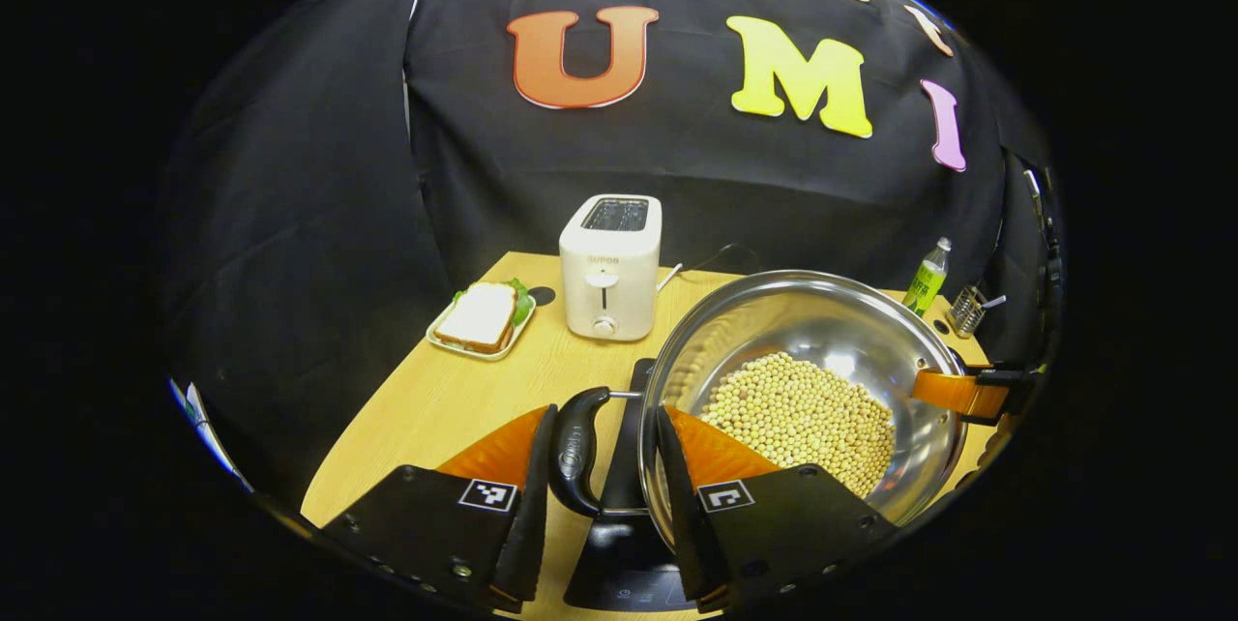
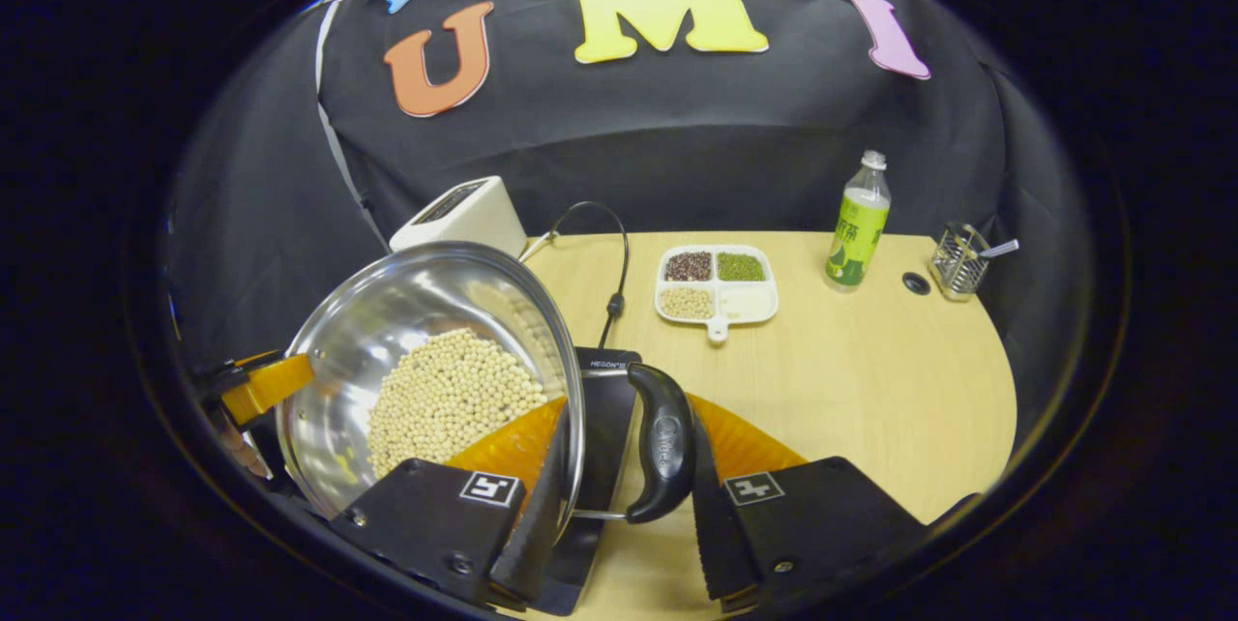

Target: First push the handle of the pot to place it horizontally, then grasp the pot with both hands and set it on the induction cooktop.

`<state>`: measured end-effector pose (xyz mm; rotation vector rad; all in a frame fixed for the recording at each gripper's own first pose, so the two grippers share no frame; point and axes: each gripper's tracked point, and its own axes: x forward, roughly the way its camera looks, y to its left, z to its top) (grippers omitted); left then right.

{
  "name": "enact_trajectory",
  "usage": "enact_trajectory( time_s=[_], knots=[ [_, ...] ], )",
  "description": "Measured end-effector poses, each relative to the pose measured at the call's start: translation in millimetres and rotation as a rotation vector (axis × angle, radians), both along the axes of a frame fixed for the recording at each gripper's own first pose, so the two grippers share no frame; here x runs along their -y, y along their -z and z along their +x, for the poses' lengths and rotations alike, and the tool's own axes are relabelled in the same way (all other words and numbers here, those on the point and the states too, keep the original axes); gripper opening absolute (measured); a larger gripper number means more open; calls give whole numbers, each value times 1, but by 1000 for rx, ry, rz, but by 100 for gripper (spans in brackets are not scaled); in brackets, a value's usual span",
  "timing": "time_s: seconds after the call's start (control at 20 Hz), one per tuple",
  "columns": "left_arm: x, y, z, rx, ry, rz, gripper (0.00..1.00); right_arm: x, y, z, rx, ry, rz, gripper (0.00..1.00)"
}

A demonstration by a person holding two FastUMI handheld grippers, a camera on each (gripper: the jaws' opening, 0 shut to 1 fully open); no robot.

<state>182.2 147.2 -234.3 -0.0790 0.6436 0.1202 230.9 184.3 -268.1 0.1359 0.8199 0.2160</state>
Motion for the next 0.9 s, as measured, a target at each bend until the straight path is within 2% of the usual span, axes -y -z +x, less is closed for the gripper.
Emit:
enact_trajectory(
  time_s=[0.35, 0.9],
  knots=[
    [-15, 41, 13, -57, -20, -2, 53, -15, 39, 7, -54, -4, -5, 62],
    [-16, 55, 27, -30, 9, -17, 53, -10, 44, 17, -3, 28, -29, 63]
  ],
)
